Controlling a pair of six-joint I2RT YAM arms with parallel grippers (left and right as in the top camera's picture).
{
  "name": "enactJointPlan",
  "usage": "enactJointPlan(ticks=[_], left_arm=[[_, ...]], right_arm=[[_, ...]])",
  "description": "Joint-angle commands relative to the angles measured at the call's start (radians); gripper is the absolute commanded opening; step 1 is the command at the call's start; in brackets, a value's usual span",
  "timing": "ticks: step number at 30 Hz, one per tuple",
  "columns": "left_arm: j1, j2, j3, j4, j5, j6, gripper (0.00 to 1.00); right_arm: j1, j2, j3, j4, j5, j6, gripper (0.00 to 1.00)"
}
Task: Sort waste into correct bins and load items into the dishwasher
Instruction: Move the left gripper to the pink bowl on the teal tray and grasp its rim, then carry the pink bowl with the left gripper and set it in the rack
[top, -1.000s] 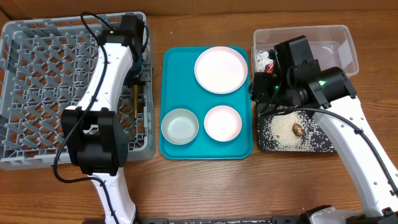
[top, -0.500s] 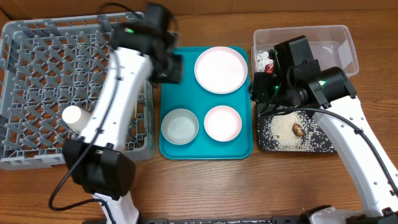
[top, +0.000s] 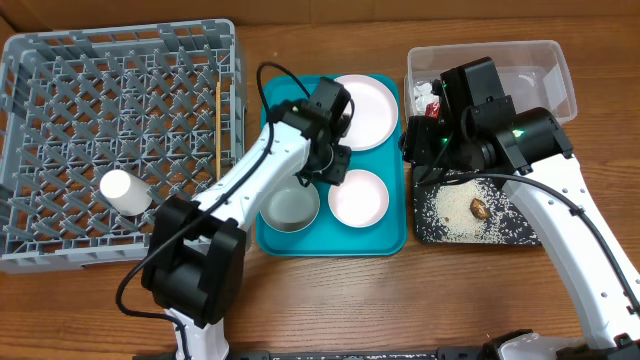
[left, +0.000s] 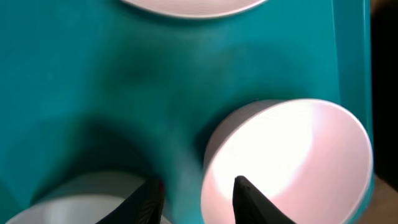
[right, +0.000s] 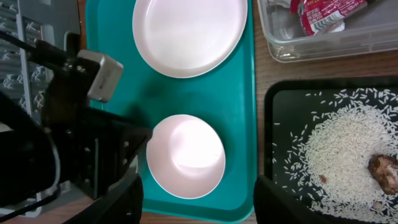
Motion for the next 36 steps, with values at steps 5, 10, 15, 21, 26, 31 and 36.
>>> enactJointPlan(ticks=[5, 10, 15, 21, 26, 31, 36], left_arm=[[-0.007, 0.012, -0.144, 0.135, 0.09, -0.015, 0.32], [-0.006, 0.012, -0.164, 0.112, 0.09, -0.037, 0.26], [-0.006, 0.012, -0.164, 0.147, 0.083, -0.033, 0.04], [-0.001, 0.01, -0.124, 0.123, 0.121, -0.033, 0.04], [0.047, -0.04, 0.057, -0.058, 0.013, -0.041, 0.04], [0.171, -0.157, 0.33, -0.318, -0.442, -0.042, 0.04], [0.263, -0.207, 0.347, -0.412, -0.942, -0.08, 0.04]], right_arm=[[0.004, -0.005, 0.013, 0.008, -0.001, 0.001, 0.58], [0.004, -0.005, 0.013, 0.008, -0.001, 0.002, 0.58], [0.004, -0.005, 0.013, 0.008, -0.001, 0.002, 0.58], [0.004, -0.005, 0.013, 0.007, -0.001, 0.001, 0.58], [0.004, -0.005, 0.013, 0.007, -0.001, 0.001, 0.58], [0.004, -0.005, 0.013, 0.008, -0.001, 0.001, 0.58], [0.004, -0.005, 0.013, 0.007, -0.001, 0.001, 0.58]])
